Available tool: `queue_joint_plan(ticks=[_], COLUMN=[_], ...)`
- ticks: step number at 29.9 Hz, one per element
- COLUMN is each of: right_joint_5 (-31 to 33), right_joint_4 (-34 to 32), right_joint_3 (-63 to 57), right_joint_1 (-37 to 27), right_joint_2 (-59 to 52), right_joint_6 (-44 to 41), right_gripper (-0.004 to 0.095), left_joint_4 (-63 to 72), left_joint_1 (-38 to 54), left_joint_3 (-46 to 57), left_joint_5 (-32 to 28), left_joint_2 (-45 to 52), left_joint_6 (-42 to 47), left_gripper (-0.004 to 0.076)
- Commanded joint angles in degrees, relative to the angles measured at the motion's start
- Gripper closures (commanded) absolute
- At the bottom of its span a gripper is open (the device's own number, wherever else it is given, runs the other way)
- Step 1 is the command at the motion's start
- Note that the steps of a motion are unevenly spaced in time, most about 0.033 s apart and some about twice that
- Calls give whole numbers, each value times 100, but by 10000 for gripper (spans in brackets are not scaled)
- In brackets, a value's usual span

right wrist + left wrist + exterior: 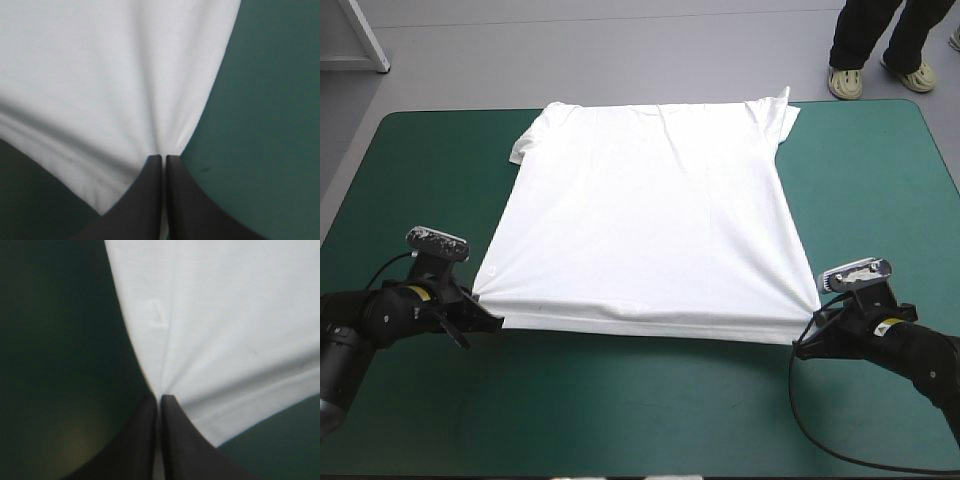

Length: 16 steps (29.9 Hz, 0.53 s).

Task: Fold the cloth

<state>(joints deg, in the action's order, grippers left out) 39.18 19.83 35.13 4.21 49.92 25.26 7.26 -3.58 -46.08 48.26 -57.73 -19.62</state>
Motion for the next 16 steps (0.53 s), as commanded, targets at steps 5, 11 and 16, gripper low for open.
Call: queue_joint_plan(ticks=[5, 11, 16], right_joint_5=[857, 1670, 1868], right_joint_4=[-124, -303, -499], right_joint_3=[-154, -154, -154], right_joint_1=[-41, -41, -41], right_joint_2=[-784, -1259, -1578], right_joint_6=[-581, -1009, -1266], right_gripper=[904, 904, 904], left_joint_4=[-197, 135, 702], left_joint_1=[-11, -11, -11], left_joint_3=[296, 556, 1067], left_joint_5=[627, 1493, 1652], left_joint_2=[1154, 1630, 1698], left_joint_6=[397, 362, 272], left_gripper=[705, 705, 705])
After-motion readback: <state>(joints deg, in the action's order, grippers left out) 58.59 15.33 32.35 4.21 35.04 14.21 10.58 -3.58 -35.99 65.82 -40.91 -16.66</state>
